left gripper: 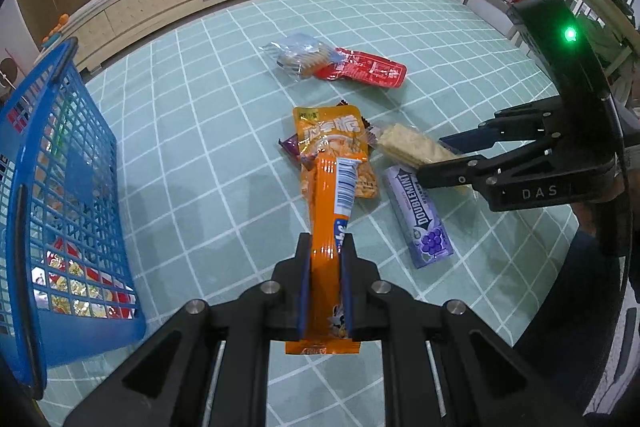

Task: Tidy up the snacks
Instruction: 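Close the right gripper on the plain cracker pack and lift it, then carry both snacks over the basket and open the right gripper to drop the cracker pack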

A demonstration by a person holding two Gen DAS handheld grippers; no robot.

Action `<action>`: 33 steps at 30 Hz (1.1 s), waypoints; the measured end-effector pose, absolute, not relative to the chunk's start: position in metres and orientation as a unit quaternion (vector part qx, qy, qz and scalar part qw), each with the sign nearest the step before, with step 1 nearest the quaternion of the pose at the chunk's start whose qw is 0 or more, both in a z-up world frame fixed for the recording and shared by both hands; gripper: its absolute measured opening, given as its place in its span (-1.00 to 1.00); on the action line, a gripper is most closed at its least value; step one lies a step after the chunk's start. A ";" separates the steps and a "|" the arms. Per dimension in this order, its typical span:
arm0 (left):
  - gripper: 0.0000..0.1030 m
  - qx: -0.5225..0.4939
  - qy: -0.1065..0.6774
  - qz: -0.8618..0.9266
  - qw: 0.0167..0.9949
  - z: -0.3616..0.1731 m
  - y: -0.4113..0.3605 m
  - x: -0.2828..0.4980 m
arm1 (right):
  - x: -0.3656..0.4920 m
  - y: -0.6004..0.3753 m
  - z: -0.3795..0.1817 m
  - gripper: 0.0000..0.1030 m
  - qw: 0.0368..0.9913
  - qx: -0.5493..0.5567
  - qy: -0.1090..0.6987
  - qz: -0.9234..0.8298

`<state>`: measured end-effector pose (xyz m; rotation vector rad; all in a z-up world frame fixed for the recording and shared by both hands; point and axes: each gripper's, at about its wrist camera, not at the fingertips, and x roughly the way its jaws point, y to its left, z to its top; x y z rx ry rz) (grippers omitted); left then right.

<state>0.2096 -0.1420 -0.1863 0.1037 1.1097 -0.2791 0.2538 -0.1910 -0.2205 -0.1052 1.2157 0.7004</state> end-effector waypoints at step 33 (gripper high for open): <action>-0.77 0.024 0.395 -0.085 0.914 -0.041 -0.043 0.132 | 0.175 -0.114 -0.040 -0.07 0.847 -0.099 0.399 0.336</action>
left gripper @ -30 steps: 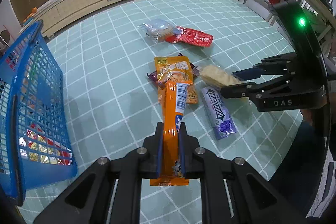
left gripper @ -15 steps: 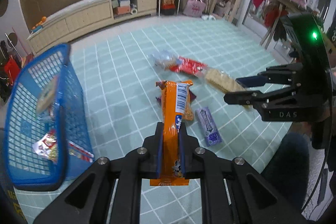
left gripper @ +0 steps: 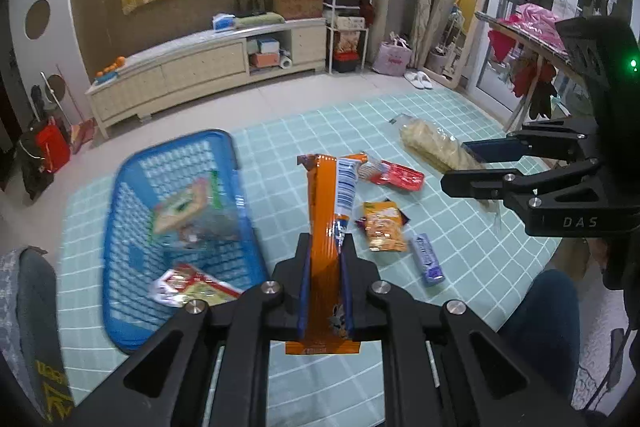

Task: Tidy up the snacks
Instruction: 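Carry both snacks over the basket and open the right gripper to drop the cracker pack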

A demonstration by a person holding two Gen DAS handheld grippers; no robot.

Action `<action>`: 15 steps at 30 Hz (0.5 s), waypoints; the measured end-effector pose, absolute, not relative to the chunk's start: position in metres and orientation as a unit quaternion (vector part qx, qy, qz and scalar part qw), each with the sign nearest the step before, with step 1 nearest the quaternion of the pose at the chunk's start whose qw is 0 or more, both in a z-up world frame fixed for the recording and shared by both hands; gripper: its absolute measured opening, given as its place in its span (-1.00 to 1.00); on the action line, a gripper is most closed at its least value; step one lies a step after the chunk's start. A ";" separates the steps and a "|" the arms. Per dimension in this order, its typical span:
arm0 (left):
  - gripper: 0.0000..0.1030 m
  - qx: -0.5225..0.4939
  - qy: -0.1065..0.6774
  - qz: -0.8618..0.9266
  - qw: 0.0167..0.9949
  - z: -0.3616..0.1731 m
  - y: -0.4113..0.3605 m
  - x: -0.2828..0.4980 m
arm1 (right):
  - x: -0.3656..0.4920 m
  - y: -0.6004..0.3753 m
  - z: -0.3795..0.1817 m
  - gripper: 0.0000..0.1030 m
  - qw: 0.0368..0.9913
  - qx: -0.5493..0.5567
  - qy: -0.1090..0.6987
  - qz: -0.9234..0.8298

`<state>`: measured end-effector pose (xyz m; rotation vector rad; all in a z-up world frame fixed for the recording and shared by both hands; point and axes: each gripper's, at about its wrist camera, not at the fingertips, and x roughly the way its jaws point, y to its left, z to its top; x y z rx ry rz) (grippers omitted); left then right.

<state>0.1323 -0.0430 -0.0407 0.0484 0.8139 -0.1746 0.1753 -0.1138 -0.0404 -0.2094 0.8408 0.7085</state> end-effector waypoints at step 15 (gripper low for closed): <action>-0.77 0.004 0.376 -0.012 0.927 -0.020 0.059 0.102 | 0.161 0.004 -0.025 -0.06 0.828 -0.137 0.385 0.385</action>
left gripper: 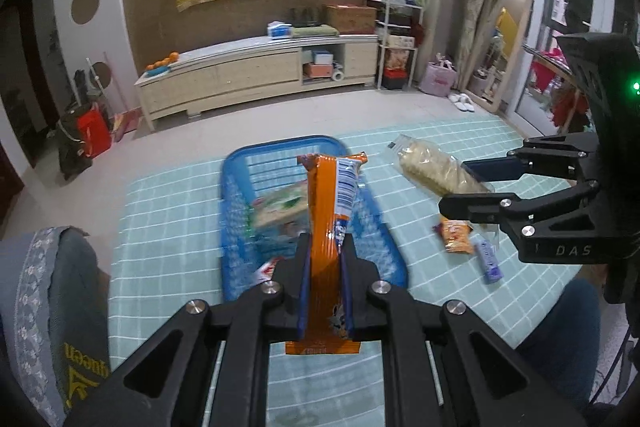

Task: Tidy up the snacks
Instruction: 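Carry both snacks over the basket and open the right gripper to drop the cracker pack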

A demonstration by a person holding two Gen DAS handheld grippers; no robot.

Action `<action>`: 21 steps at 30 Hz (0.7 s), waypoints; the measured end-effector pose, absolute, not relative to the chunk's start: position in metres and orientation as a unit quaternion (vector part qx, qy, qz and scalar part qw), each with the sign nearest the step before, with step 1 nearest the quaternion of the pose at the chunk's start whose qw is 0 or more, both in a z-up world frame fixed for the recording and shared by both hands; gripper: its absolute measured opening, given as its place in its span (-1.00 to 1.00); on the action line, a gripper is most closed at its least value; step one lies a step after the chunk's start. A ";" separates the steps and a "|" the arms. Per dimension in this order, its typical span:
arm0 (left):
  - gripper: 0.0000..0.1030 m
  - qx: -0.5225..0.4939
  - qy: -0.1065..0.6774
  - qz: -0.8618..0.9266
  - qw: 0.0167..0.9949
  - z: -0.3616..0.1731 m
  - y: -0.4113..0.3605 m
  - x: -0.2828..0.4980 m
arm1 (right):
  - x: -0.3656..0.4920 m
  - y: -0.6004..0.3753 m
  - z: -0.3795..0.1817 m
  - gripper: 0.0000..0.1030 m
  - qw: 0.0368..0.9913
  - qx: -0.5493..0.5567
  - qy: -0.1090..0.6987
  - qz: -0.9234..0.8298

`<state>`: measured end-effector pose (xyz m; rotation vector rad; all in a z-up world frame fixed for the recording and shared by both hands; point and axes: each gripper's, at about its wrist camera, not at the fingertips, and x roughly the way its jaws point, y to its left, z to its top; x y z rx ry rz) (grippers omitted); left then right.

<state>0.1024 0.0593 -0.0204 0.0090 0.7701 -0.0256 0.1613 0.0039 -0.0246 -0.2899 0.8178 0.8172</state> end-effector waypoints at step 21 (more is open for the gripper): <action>-0.77 -0.049 0.394 0.017 0.918 -0.061 0.125 0.123 | 0.195 0.095 -0.083 -0.06 0.793 -0.208 0.439 0.368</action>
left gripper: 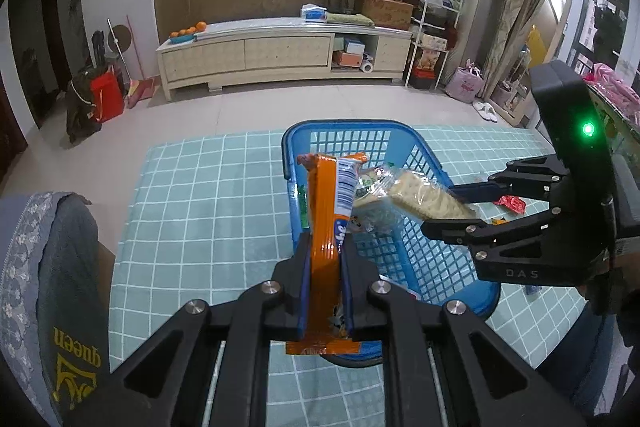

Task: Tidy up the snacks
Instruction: 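Carry both snacks over the basket and open the right gripper to drop the cracker pack, then lower the orange stick snack into the basket and open the left gripper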

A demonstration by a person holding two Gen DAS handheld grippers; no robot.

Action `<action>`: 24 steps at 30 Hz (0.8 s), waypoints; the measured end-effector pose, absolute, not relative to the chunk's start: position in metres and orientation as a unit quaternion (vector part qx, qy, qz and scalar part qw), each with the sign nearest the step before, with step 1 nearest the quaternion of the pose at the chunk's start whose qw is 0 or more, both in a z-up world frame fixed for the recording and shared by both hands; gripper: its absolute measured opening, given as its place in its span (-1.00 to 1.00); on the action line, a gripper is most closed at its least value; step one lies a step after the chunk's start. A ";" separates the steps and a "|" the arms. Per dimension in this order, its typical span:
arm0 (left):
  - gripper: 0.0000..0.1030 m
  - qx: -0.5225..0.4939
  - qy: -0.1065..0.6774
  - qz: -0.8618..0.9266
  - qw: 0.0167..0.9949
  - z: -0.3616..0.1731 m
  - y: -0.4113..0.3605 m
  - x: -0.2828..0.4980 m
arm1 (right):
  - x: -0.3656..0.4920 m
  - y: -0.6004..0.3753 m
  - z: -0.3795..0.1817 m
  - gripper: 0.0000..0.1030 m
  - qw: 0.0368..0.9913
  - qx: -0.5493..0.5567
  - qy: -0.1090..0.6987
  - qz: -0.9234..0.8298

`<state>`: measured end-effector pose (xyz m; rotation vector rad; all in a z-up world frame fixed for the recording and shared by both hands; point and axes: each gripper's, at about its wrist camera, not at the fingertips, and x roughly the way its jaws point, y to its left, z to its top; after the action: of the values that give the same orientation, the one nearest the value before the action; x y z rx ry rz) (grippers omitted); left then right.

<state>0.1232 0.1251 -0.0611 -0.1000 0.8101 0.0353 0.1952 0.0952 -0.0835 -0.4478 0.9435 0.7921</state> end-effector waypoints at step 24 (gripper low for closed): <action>-0.77 -0.034 0.412 -0.008 0.911 -0.059 0.090 0.140 | 0.202 0.040 -0.074 0.98 0.838 -0.176 0.417 0.304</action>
<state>0.1396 0.0902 -0.0591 -0.0705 0.8489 -0.0157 0.2025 0.0396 -0.0744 -0.3715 0.8832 0.6439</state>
